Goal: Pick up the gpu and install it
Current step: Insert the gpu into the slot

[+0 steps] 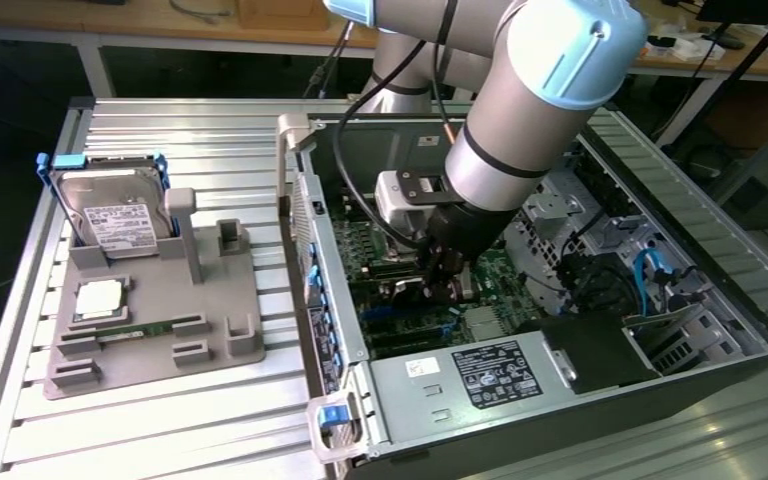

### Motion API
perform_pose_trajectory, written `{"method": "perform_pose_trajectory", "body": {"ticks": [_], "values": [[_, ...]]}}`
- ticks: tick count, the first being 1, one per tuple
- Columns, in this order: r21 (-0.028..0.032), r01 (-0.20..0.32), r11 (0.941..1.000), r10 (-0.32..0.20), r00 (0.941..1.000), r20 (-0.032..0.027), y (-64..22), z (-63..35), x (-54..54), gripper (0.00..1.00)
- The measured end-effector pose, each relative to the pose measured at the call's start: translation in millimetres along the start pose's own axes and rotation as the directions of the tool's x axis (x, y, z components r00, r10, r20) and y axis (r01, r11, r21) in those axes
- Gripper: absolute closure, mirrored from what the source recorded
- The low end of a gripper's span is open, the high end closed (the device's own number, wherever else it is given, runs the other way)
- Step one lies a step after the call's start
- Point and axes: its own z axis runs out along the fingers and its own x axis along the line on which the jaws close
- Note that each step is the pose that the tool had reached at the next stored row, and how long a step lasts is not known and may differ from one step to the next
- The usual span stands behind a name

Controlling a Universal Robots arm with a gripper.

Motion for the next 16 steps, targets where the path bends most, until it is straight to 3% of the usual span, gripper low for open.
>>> {"method": "perform_pose_trajectory", "body": {"ticks": [16], "values": [[-0.0012, 0.010, 1.0000, -0.010, 1.0000, -0.0008, -0.3, 2.9, 0.2, 0.73]]}}
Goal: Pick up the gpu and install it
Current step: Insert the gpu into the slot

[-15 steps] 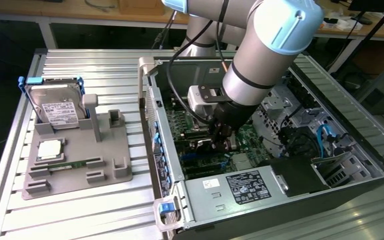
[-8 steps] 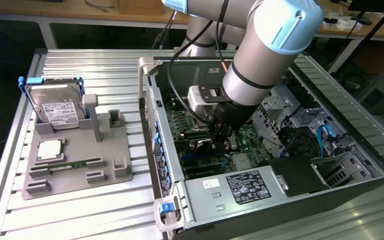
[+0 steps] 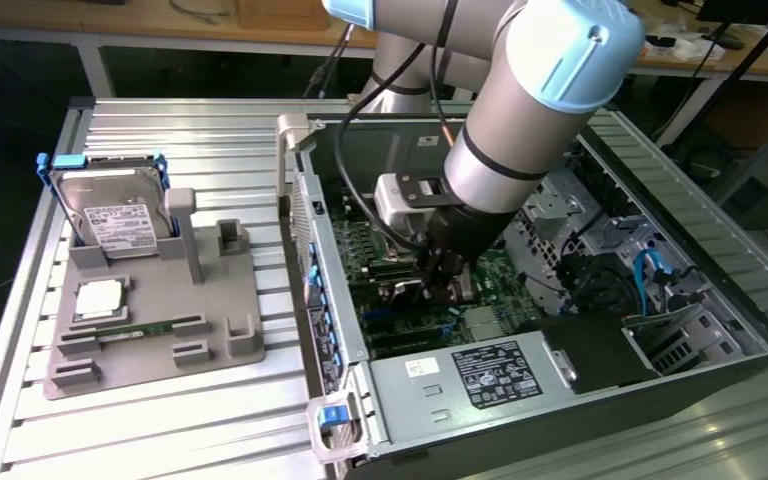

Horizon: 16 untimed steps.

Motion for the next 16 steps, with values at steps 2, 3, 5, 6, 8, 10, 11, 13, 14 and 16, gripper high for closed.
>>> {"method": "perform_pose_trajectory", "body": {"ticks": [2, 3, 5, 6, 8, 10, 11, 13, 14, 16], "values": [[0.0000, 0.000, 1.0000, 0.000, 1.0000, 0.0001, 0.0, 0.4, 0.0, 0.73], [0.0000, 0.000, 1.0000, 0.000, 1.0000, 0.0001, 0.0, 0.5, 0.0, 0.73], [-0.0001, 0.000, 1.0000, 0.000, 1.0000, 0.0000, -0.1, 0.9, 0.1, 0.73], [-0.0001, 0.000, 1.0000, 0.000, 1.0000, -0.0001, -0.1, 1.1, 0.1, 0.73], [-0.0001, 0.000, 1.0000, 0.000, 1.0000, 0.0000, -0.1, 1.6, 0.1, 0.73], [-0.0001, 0.000, 1.0000, 0.000, 1.0000, 0.0000, -0.1, 1.9, 0.1, 0.73], [-0.0001, 0.000, 1.0000, 0.000, 1.0000, 0.0000, -0.1, 2.0, 0.2, 0.73], [-0.0001, 0.000, 1.0000, 0.000, 1.0000, -0.0001, -0.2, 2.2, 0.2, 0.73], [0.0000, 0.000, 1.0000, 0.000, 1.0000, 0.0000, -0.2, 2.3, 0.2, 0.73], [0.0000, 0.000, 1.0000, 0.000, 1.0000, 0.0001, -0.2, 2.4, 0.2, 0.73]]}}
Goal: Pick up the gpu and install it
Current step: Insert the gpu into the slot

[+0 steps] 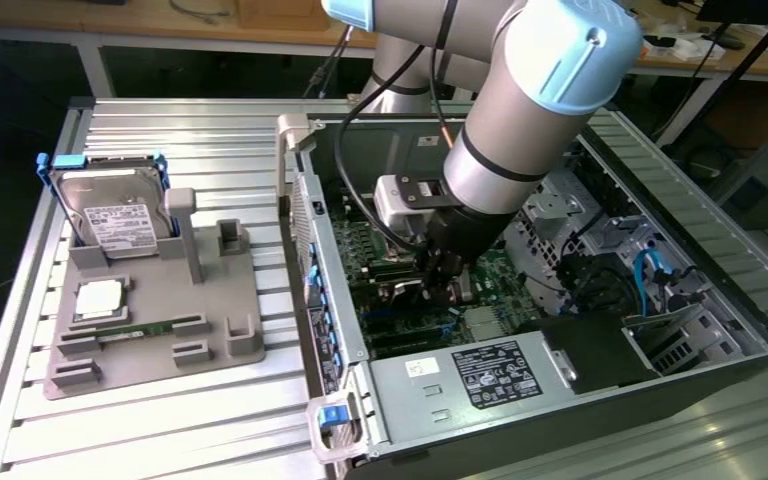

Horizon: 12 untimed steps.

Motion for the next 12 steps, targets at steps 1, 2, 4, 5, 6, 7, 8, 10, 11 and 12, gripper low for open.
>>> {"method": "perform_pose_trajectory", "body": {"ticks": [1, 2, 4, 5, 6, 7, 8, 10, 11, 12], "values": [[0.0000, 0.000, 1.0000, 0.000, 1.0000, 0.0000, 0.0, 0.0, 0.0, 0.73], [0.0000, 0.000, 1.0000, 0.000, 1.0000, 0.0000, 0.0, 0.0, 0.0, 0.73], [0.0000, 0.000, 1.0000, 0.000, 1.0000, 0.0000, 0.0, 0.0, 0.0, 0.73], [0.0000, 0.000, 1.0000, 0.000, 1.0000, 0.0000, 0.0, 0.0, 0.0, 0.73], [0.0000, 0.000, 1.0000, 0.000, 1.0000, 0.0000, 0.0, 0.0, 0.0, 0.73], [0.0000, 0.000, 1.0000, 0.000, 1.0000, 0.0000, 0.0, 0.0, 0.0, 0.73], [0.0000, 0.000, 1.0000, 0.000, 1.0000, -0.0001, 0.0, 0.1, 0.0, 0.73], [0.0009, 0.000, 1.0000, 0.000, 1.0000, 0.0020, -0.2, 2.2, 0.0, 0.73], [0.0004, 0.000, 1.0000, 0.000, 1.0000, 0.0009, -0.2, 2.4, 0.1, 0.73], [0.0001, 0.000, 1.0000, 0.000, 1.0000, 0.0003, -0.2, 2.6, 0.2, 0.73]]}}
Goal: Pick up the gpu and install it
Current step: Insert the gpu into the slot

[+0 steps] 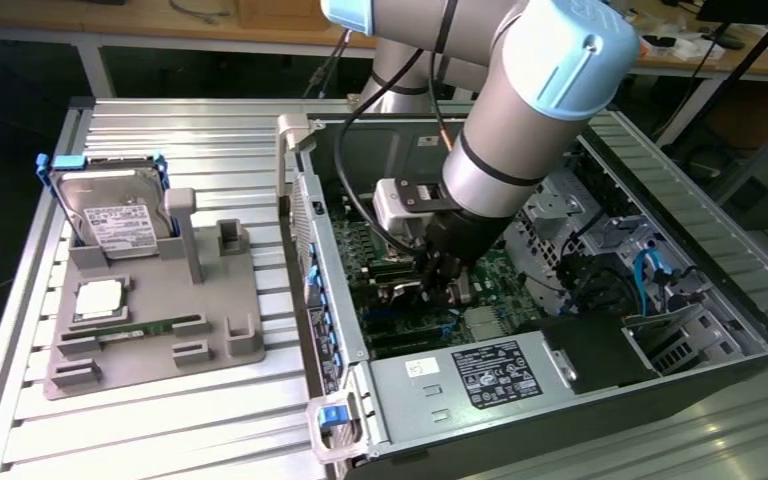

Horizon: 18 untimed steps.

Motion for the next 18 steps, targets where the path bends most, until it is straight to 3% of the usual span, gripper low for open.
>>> {"method": "perform_pose_trajectory", "body": {"ticks": [9, 18], "values": [[-0.0005, 0.000, 1.0000, 0.000, 1.0000, -0.0006, -0.5, 8.0, 0.7, 0.73], [-0.0001, 0.000, 1.0000, 0.000, 1.0000, 0.0000, -0.6, 8.5, 0.7, 0.73]]}}
